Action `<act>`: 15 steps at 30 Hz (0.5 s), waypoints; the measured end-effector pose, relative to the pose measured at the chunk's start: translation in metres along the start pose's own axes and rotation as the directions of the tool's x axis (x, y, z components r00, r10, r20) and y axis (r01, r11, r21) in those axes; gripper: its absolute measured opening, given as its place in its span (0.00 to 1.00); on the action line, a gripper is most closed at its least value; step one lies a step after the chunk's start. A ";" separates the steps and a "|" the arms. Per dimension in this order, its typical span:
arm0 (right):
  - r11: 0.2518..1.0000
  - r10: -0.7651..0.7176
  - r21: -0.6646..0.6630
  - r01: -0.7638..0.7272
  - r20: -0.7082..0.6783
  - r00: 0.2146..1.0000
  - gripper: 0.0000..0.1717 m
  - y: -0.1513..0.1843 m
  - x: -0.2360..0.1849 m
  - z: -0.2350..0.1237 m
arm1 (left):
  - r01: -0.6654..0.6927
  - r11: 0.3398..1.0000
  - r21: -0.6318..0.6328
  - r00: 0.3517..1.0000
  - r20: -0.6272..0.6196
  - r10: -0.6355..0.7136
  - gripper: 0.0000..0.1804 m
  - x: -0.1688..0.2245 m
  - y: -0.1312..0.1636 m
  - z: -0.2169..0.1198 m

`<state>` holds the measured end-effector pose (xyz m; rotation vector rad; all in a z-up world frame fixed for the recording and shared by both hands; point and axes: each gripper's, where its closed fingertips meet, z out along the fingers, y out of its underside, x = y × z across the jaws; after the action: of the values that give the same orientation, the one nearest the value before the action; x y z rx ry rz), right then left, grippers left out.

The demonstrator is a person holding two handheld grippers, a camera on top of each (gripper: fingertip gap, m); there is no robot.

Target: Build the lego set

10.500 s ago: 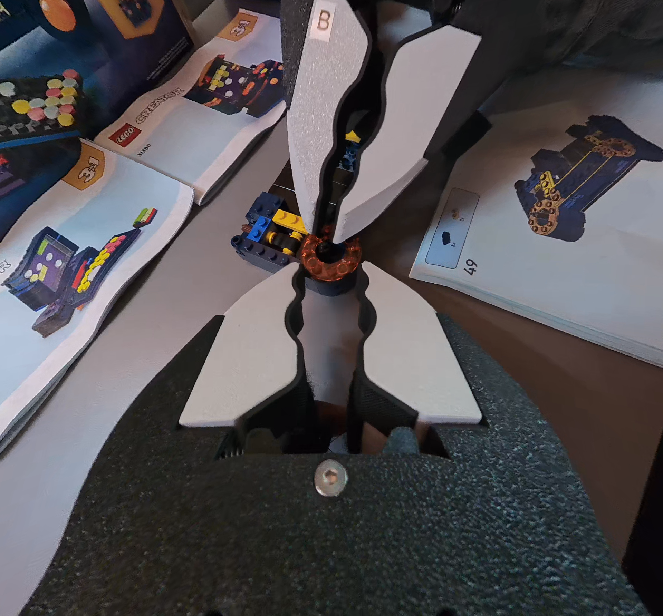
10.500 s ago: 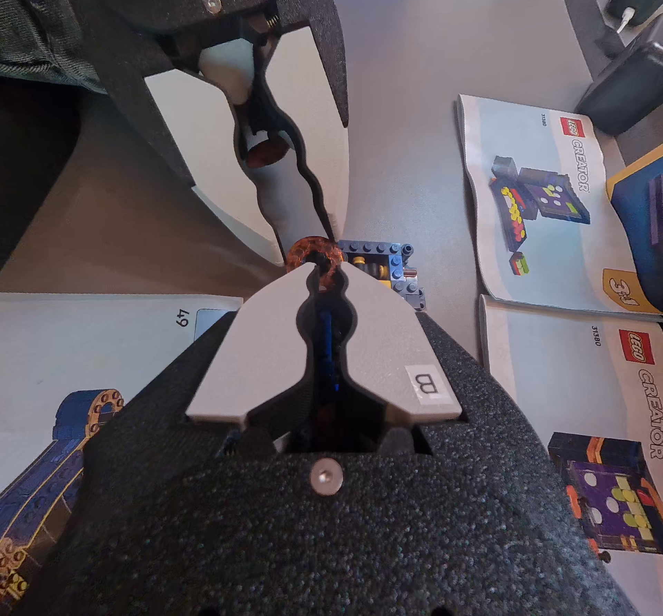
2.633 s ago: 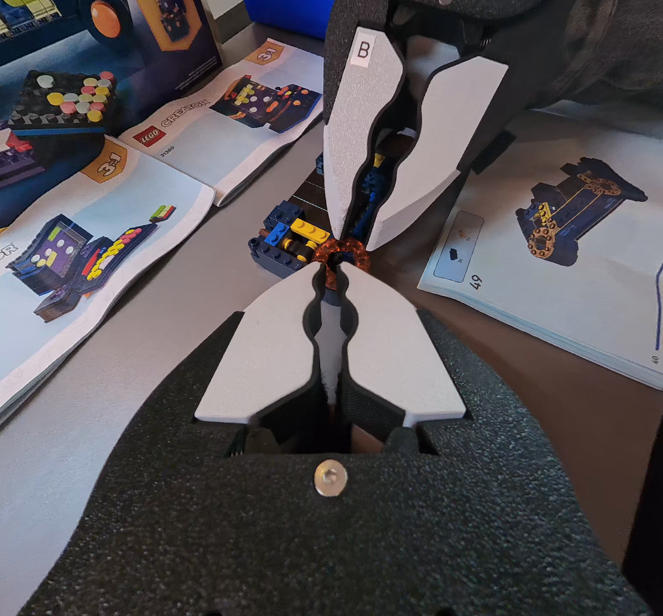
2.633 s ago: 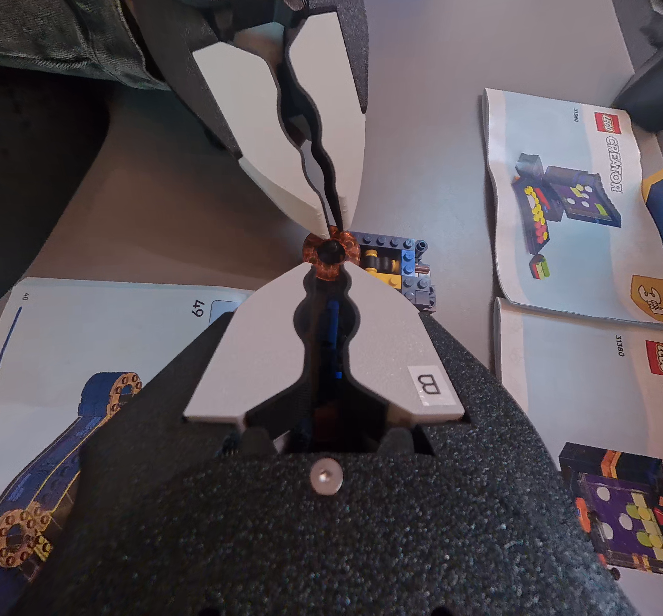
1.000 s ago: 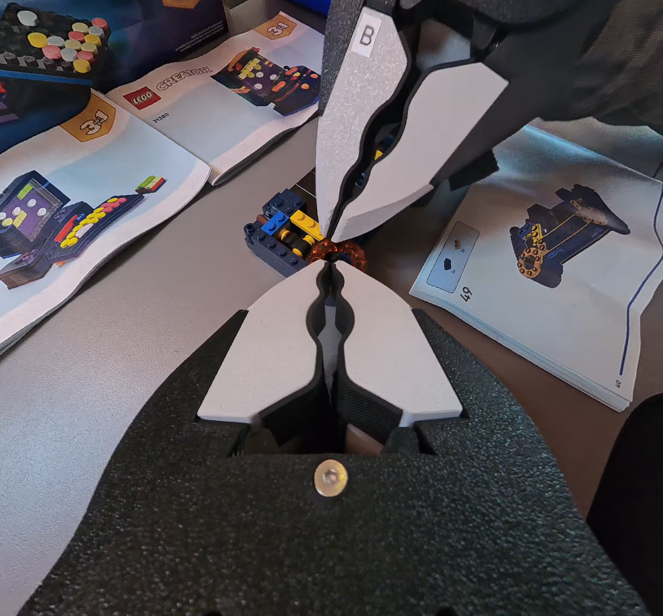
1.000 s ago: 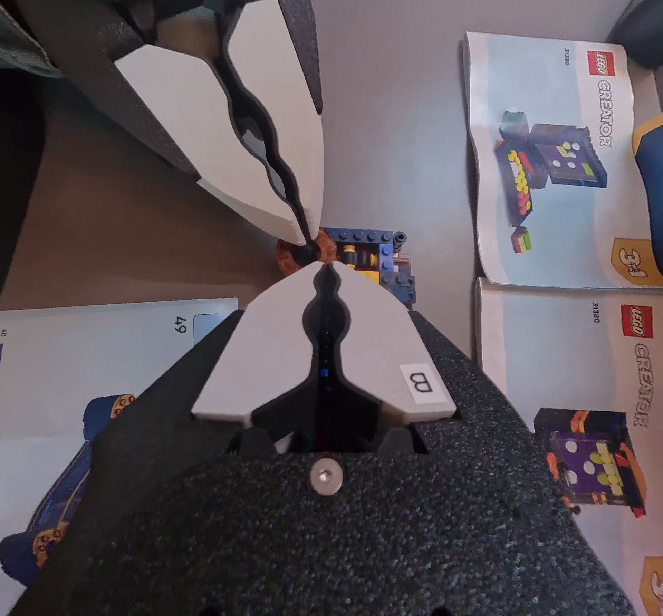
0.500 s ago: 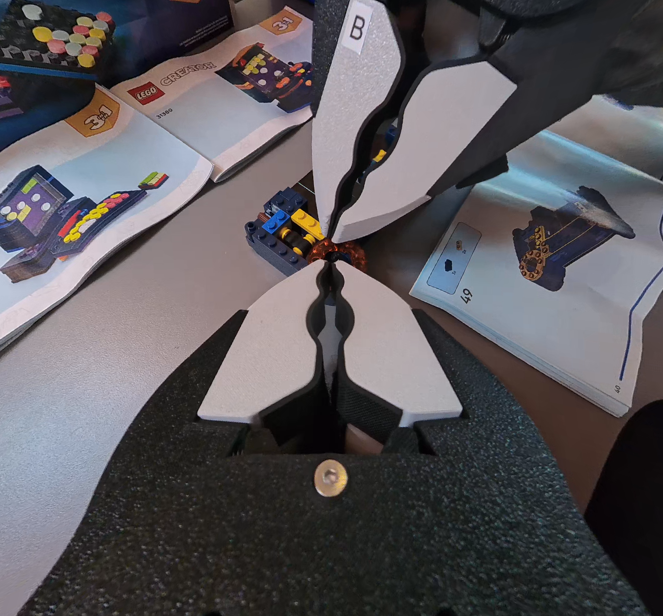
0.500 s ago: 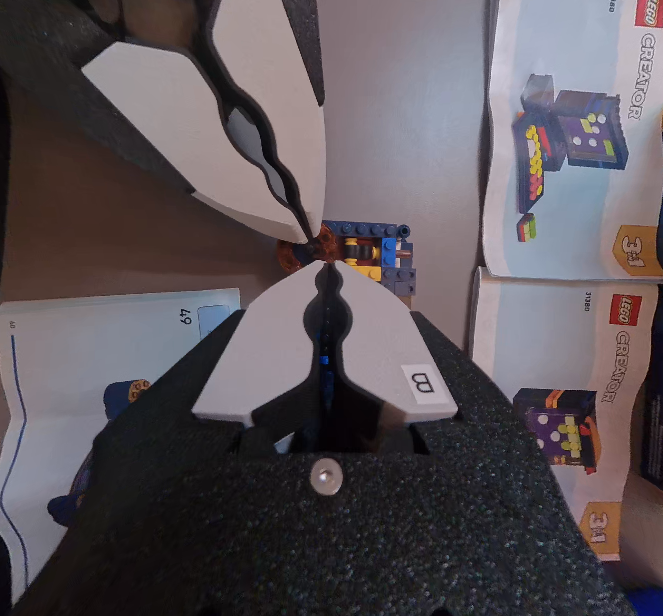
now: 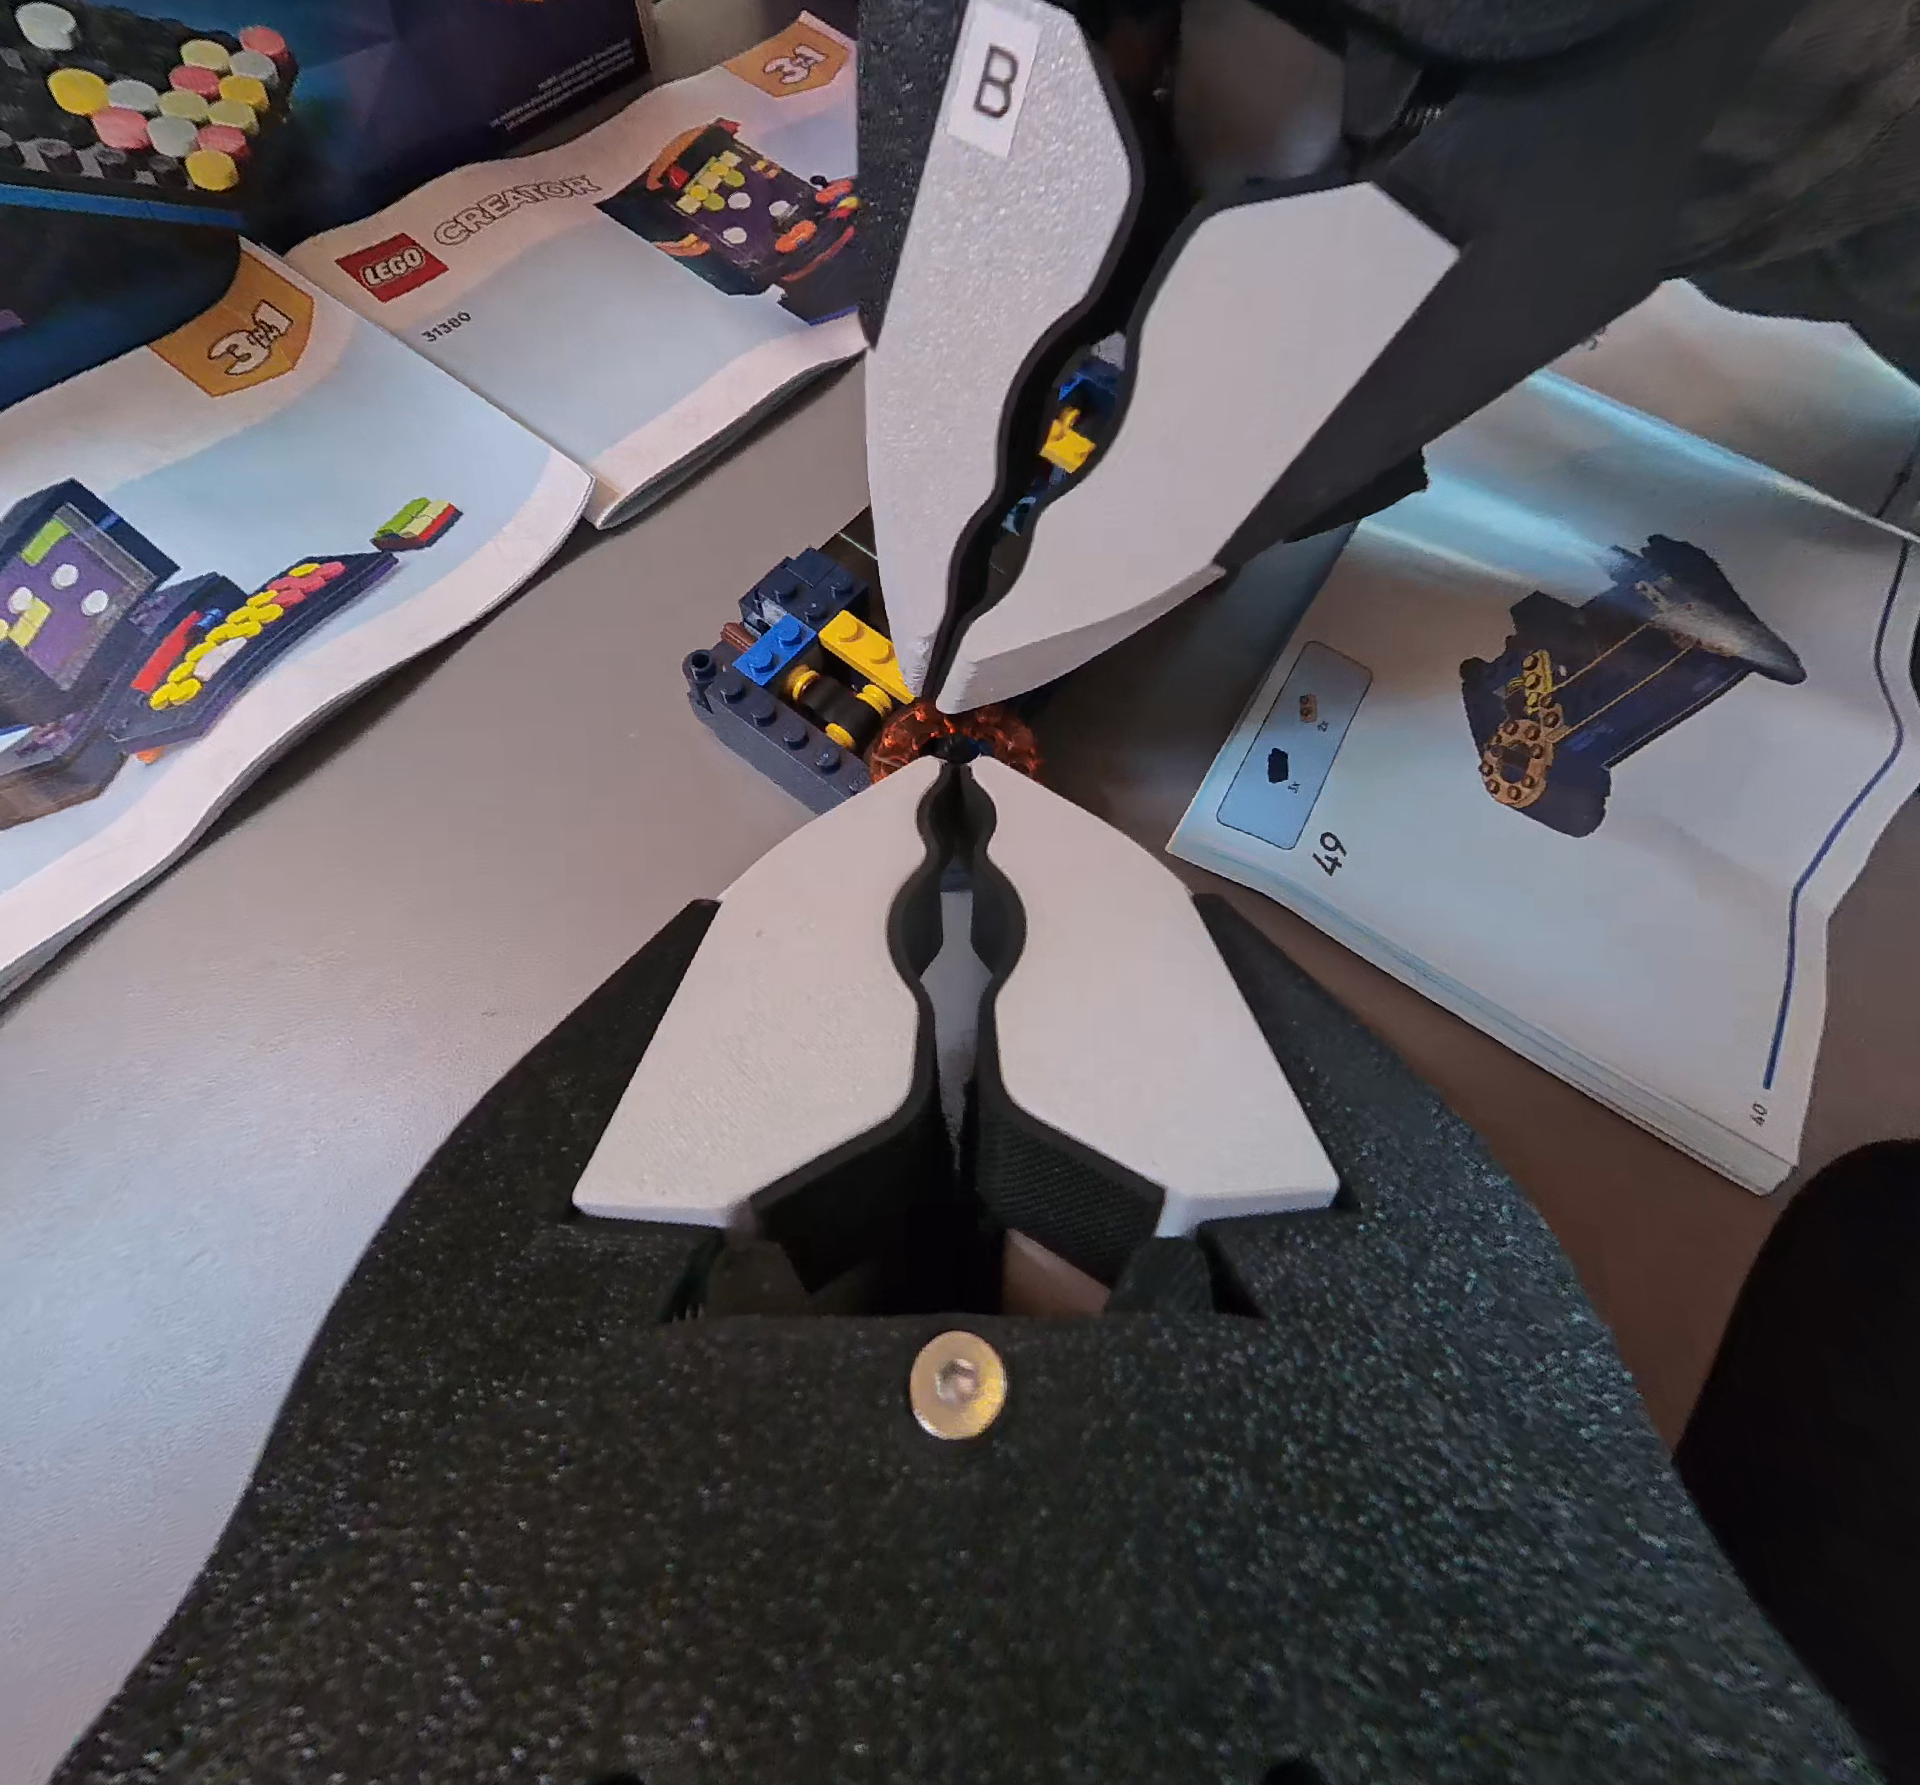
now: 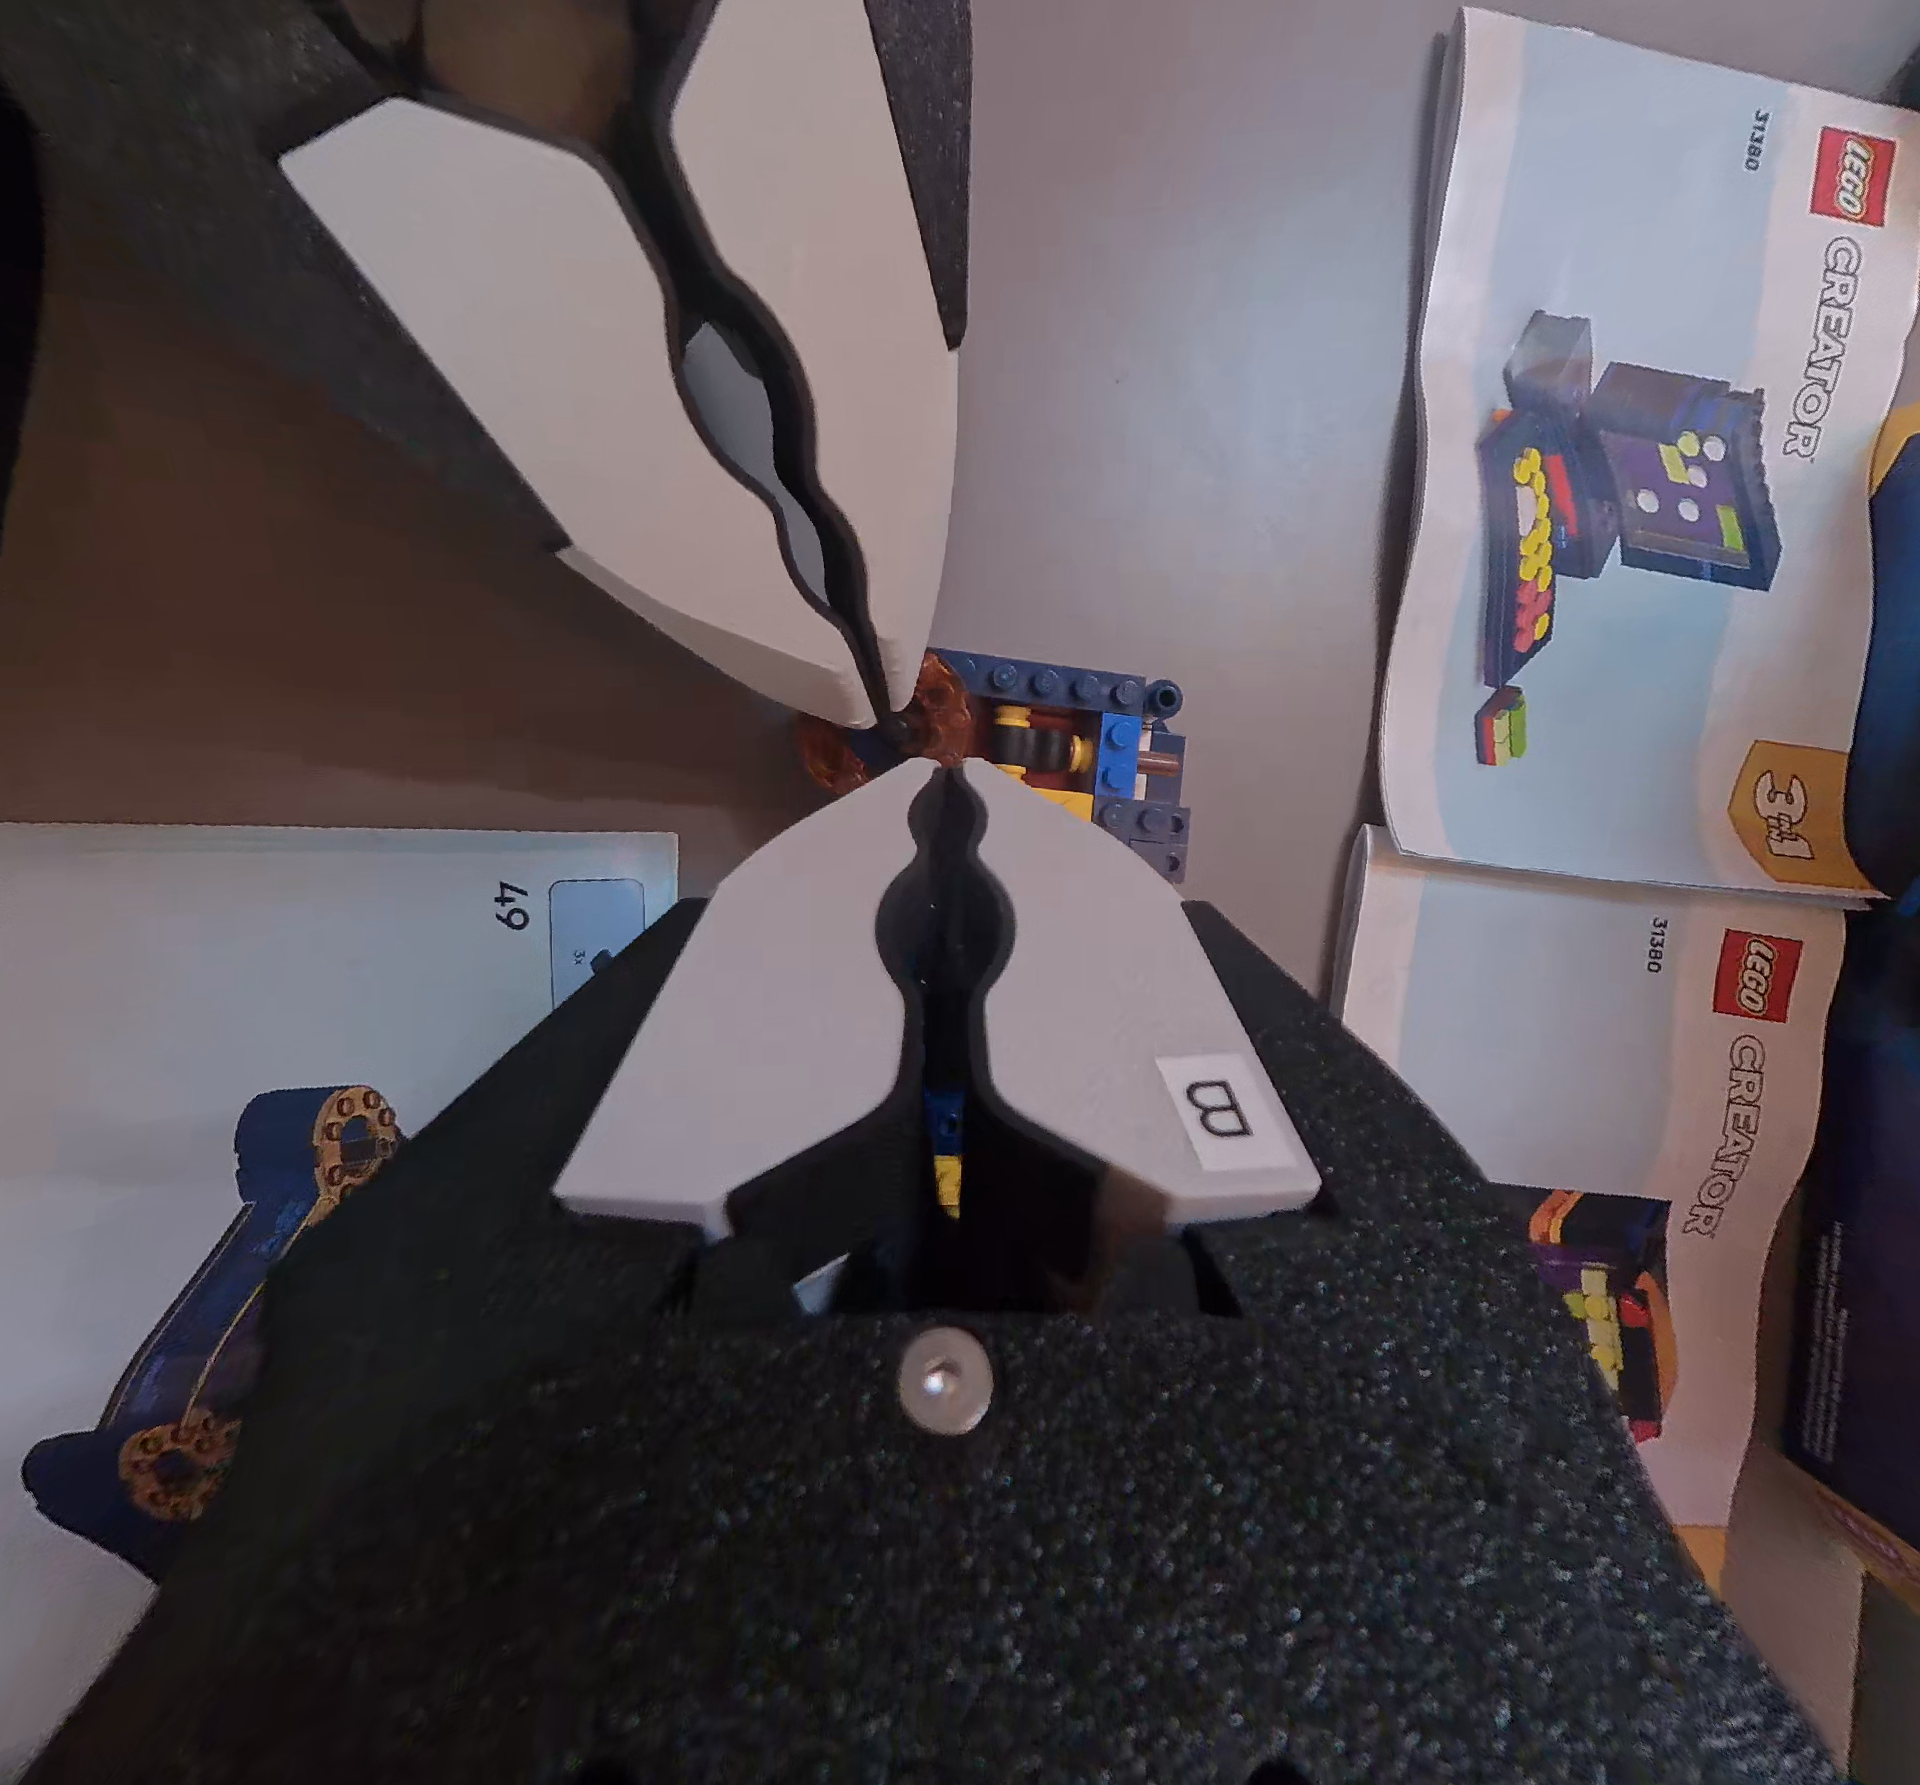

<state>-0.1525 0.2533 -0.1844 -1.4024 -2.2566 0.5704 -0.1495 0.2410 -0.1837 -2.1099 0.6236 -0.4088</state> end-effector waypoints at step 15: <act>0.990 -0.003 -0.140 0.009 0.039 0.999 0.00 0.002 -0.001 0.000 | 0.046 0.999 0.003 0.999 -0.003 -0.046 0.00 0.001 0.001 0.001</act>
<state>-0.1509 0.2535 -0.1857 -1.4621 -2.3712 0.4485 -0.1489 0.2407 -0.1845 -2.1242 0.5771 -0.4384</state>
